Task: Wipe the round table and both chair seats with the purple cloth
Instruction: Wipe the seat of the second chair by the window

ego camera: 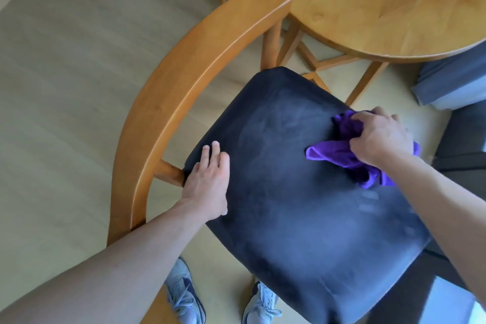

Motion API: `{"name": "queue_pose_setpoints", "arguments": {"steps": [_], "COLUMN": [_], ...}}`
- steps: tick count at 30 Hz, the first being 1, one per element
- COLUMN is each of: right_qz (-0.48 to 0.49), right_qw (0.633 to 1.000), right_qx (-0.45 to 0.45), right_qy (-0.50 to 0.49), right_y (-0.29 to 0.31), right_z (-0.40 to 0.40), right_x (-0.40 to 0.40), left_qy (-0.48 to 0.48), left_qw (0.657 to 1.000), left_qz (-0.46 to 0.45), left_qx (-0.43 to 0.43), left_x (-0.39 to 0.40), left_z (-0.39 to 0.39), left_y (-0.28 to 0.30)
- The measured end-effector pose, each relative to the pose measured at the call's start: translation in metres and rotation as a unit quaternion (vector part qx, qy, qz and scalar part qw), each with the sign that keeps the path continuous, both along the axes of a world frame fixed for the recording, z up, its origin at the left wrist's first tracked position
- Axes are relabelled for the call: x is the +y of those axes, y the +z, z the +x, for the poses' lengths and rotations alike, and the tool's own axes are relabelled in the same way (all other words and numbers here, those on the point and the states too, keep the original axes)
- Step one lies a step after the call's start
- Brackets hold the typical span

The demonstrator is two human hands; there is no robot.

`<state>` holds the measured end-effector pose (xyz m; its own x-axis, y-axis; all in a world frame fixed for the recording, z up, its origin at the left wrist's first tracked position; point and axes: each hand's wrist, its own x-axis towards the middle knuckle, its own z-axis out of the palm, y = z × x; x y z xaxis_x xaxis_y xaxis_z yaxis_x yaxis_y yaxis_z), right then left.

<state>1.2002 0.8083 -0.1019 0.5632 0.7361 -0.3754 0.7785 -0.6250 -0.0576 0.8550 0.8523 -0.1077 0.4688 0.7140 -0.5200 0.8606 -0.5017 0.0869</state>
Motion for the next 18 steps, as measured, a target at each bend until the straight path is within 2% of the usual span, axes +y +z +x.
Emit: {"name": "queue_pose_setpoints", "arguments": {"steps": [3,7,10,12,14,16,18], "right_qz": [0.037,0.050,0.061,0.036,0.015,0.031,0.070], "right_qw": [0.989,0.985,0.990,0.985,0.962,0.956,0.972], "right_qx": [0.060,0.091,0.120,0.108,0.101,0.118,0.121], "right_qy": [-0.127,-0.141,-0.033,0.129,0.254,0.266,0.189], "right_y": [0.001,0.000,0.004,0.006,0.004,0.002,0.001], "right_z": [0.005,-0.039,-0.107,-0.154,-0.178,-0.168,-0.135], "right_x": [-0.006,0.013,0.014,0.002,-0.014,-0.024,-0.028], "left_qy": [-0.002,-0.011,-0.018,-0.031,-0.045,-0.064,-0.092], "left_qw": [1.000,0.999,0.998,0.996,0.995,0.994,0.994], "left_qz": [-0.004,-0.009,-0.005,0.004,0.017,0.021,0.008], "left_qx": [0.010,0.031,0.055,0.078,0.089,0.080,0.052], "left_x": [-0.001,-0.002,-0.001,-0.001,-0.001,0.000,-0.002], "left_z": [0.002,0.006,0.008,0.009,0.010,0.010,0.010], "left_y": [0.003,0.006,0.009,0.010,0.011,0.011,0.010]}}
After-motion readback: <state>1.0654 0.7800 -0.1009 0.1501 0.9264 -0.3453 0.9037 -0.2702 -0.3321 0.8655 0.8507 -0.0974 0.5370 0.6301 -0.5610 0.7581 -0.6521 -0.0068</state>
